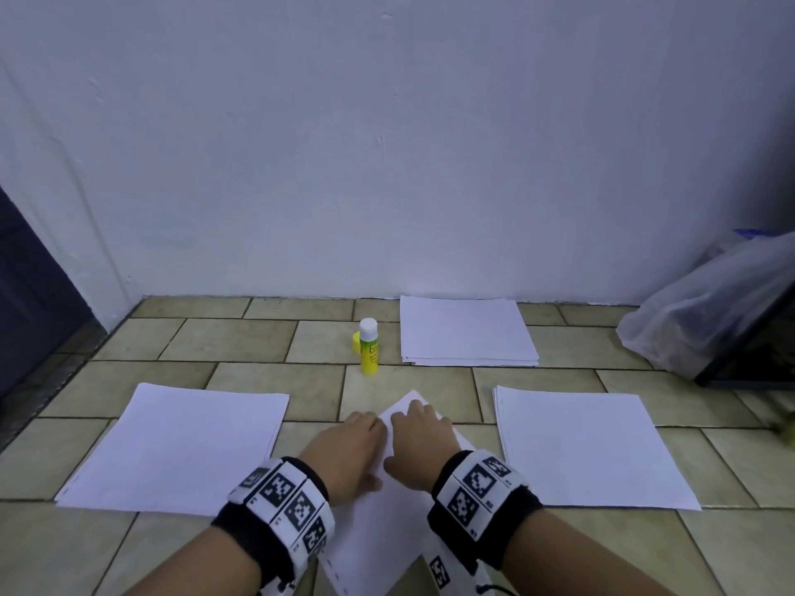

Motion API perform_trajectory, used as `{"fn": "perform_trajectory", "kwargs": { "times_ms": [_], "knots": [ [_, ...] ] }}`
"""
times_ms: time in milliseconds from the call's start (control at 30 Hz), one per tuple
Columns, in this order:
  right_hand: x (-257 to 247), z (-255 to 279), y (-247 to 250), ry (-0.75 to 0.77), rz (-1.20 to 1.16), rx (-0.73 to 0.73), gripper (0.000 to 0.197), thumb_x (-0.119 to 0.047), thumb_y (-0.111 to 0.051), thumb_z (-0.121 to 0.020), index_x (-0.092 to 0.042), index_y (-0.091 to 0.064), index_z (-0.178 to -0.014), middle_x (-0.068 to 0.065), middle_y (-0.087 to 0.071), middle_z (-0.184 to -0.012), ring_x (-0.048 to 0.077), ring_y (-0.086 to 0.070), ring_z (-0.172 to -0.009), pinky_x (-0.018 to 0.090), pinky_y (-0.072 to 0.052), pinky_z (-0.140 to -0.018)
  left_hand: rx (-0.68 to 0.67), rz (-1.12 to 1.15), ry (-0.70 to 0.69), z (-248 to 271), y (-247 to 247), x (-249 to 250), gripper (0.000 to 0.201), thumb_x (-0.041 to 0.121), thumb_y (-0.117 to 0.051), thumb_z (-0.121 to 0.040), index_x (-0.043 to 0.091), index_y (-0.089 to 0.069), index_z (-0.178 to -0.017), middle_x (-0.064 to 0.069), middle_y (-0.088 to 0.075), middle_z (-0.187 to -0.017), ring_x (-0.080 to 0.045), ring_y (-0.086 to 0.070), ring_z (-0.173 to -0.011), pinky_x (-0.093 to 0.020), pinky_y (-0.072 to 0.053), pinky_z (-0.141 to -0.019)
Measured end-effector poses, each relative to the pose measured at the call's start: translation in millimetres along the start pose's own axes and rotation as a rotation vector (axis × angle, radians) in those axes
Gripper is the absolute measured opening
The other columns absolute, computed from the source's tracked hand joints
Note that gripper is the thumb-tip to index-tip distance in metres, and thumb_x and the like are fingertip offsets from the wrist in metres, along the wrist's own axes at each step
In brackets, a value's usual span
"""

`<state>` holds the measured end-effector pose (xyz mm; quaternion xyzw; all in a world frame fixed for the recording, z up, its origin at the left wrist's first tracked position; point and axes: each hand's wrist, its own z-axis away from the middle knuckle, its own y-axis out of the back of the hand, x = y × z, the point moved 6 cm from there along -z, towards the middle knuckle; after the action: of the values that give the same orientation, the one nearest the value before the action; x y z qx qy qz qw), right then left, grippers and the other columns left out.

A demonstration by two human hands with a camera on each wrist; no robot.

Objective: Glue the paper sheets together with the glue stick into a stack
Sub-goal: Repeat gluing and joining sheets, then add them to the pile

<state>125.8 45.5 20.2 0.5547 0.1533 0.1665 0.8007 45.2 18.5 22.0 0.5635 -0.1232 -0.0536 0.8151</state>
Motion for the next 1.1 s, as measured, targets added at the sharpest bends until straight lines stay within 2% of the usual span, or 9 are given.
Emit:
{"fn": "perform_trajectory", "kwargs": {
  "times_ms": [100,200,267,333,400,500,800,933,1100],
  "knots": [
    [-9.0,1.1,-5.0,0.021,-0.015,-0.006,0.054,-0.037,-0.056,-0.089,-0.004,-0.039,-0.129,0.013,-0.037,-0.133,0.031,-0.036,-0.123,0.046,-0.033,-0.099,0.004,-0.057,0.038,6.1,1.5,-10.4,0.046,0.041,-0.059,-0.090,0.015,-0.048,-0.126,-0.003,-0.048,-0.125,-0.020,-0.048,-0.114,-0.031,-0.041,-0.090],
    [-20.7,-2.6,-7.8,0.106,-0.089,-0.030,0.055,-0.022,-0.060,-0.087,-0.004,-0.034,-0.132,0.012,-0.033,-0.136,0.030,-0.032,-0.128,0.047,-0.032,-0.103,0.044,-0.037,0.102,9.6,6.1,-25.3,0.042,0.041,-0.060,-0.090,0.016,-0.051,-0.123,-0.002,-0.050,-0.124,-0.019,-0.051,-0.112,-0.029,-0.041,-0.088],
    [-26.7,-6.0,-7.9,0.152,-0.109,-0.041,0.062,-0.017,-0.061,-0.086,-0.004,-0.030,-0.138,0.012,-0.029,-0.140,0.029,-0.029,-0.133,0.049,-0.029,-0.107,0.040,0.014,0.143,8.0,2.2,-35.8,0.062,0.043,-0.065,-0.086,0.013,-0.041,-0.135,-0.004,-0.041,-0.138,-0.019,-0.039,-0.127,-0.029,-0.037,-0.099],
    [-31.6,-9.8,-8.5,0.167,-0.081,-0.042,0.071,-0.018,-0.063,-0.085,-0.003,-0.024,-0.143,0.012,-0.024,-0.145,0.028,-0.025,-0.136,0.051,-0.024,-0.111,-0.009,0.063,0.169,4.7,-5.6,-45.5,0.091,0.046,-0.066,-0.085,0.008,-0.016,-0.150,-0.006,-0.015,-0.158,-0.020,-0.012,-0.146,-0.033,-0.024,-0.114],
    [-38.1,-12.9,-11.1,0.188,-0.019,-0.059,0.082,-0.021,-0.062,-0.087,0.000,-0.012,-0.148,0.013,-0.013,-0.154,0.026,-0.012,-0.144,0.055,-0.016,-0.114,-0.087,0.054,0.173,1.3,-13.3,-52.2,0.100,0.049,-0.062,-0.087,0.010,0.001,-0.154,-0.002,0.006,-0.162,-0.018,0.008,-0.148,-0.039,-0.015,-0.120],
    [-46.5,-17.2,-13.3,0.237,0.105,-0.093,0.090,-0.024,-0.059,-0.090,0.003,0.003,-0.150,0.013,0.000,-0.159,0.023,0.002,-0.147,0.056,-0.005,-0.116,-0.122,0.033,0.180,-4.4,-19.3,-58.2,0.102,0.053,-0.061,-0.085,0.013,0.004,-0.154,0.001,0.008,-0.162,-0.017,0.012,-0.148,-0.044,-0.013,-0.120],
    [18.0,-14.1,5.0,0.087,-0.101,-0.085,0.070,-0.010,-0.049,-0.087,-0.007,-0.019,-0.149,0.004,-0.012,-0.158,0.019,-0.026,-0.142,0.048,-0.006,-0.119,-0.143,-0.098,0.199,-1.5,-11.4,-51.0,0.098,0.056,-0.054,-0.089,0.010,0.002,-0.154,-0.001,0.006,-0.162,-0.018,0.010,-0.148,-0.044,-0.013,-0.119],
    [44.7,-12.8,6.4,0.032,-0.157,-0.098,0.066,-0.019,-0.049,-0.090,-0.015,-0.023,-0.151,0.001,-0.020,-0.158,0.019,-0.022,-0.144,0.039,-0.014,-0.119,-0.142,-0.111,0.202,-2.7,-9.8,-55.5,0.100,0.059,-0.056,-0.086,0.013,0.001,-0.154,0.002,0.005,-0.162,-0.017,0.010,-0.148,-0.044,-0.012,-0.119],
    [42.4,-12.5,7.7,0.042,-0.106,-0.084,0.081,-0.045,-0.071,-0.079,-0.012,-0.035,-0.144,0.003,-0.041,-0.146,0.022,-0.037,-0.134,0.039,-0.021,-0.116,-0.202,-0.078,0.228,-0.9,-3.9,-60.3,0.092,0.057,-0.055,-0.088,0.020,-0.004,-0.154,0.009,0.002,-0.161,-0.017,0.008,-0.148,-0.049,-0.013,-0.117]
  ]
}}
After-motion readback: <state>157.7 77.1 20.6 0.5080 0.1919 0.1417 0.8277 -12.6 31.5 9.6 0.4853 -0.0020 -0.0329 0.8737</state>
